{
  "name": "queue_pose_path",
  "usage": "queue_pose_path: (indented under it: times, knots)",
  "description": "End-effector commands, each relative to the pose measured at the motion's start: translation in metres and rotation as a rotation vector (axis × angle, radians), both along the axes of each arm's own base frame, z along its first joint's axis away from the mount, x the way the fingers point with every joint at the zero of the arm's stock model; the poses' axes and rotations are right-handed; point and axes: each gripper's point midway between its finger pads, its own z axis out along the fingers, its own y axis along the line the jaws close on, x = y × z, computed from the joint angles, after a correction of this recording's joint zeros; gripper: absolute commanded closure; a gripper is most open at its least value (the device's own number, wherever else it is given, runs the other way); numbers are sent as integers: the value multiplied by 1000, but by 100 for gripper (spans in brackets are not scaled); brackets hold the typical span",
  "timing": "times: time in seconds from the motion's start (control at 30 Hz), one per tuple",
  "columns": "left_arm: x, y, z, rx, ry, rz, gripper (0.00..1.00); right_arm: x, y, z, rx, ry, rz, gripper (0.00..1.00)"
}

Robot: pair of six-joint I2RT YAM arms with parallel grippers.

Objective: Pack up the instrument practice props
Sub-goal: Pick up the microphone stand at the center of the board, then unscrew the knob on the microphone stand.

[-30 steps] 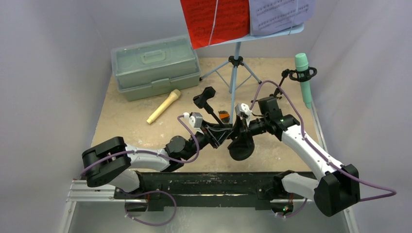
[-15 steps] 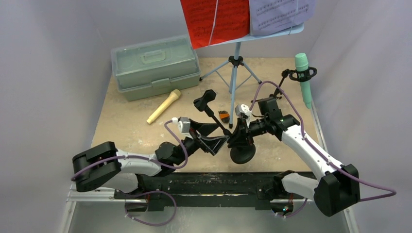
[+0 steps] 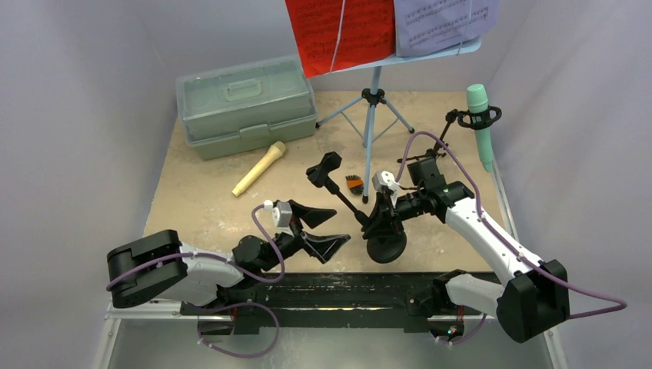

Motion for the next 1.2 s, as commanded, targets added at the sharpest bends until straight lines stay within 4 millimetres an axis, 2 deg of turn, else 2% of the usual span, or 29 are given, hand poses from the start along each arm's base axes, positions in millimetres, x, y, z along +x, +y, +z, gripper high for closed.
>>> queue_pose_path:
  times: [0.0, 0.27, 0.6, 0.8, 1.17]
  knots:
    - [-11, 1, 36, -123, -109, -41, 0, -3, 6, 20, 80, -40, 54, 100]
    - [-16, -15, 37, -116, -145, -97, 0, -4, 5, 18, 80, -42, 59, 100]
    - [-8, -29, 39, -106, -183, -81, 2, -5, 5, 17, 86, -39, 65, 100]
    - [-2, -36, 46, -132, -190, -66, 12, -5, 5, 17, 84, -39, 63, 100]
    - [7, -27, 73, -227, -183, -6, 26, -4, 5, 14, 75, -32, 58, 100]
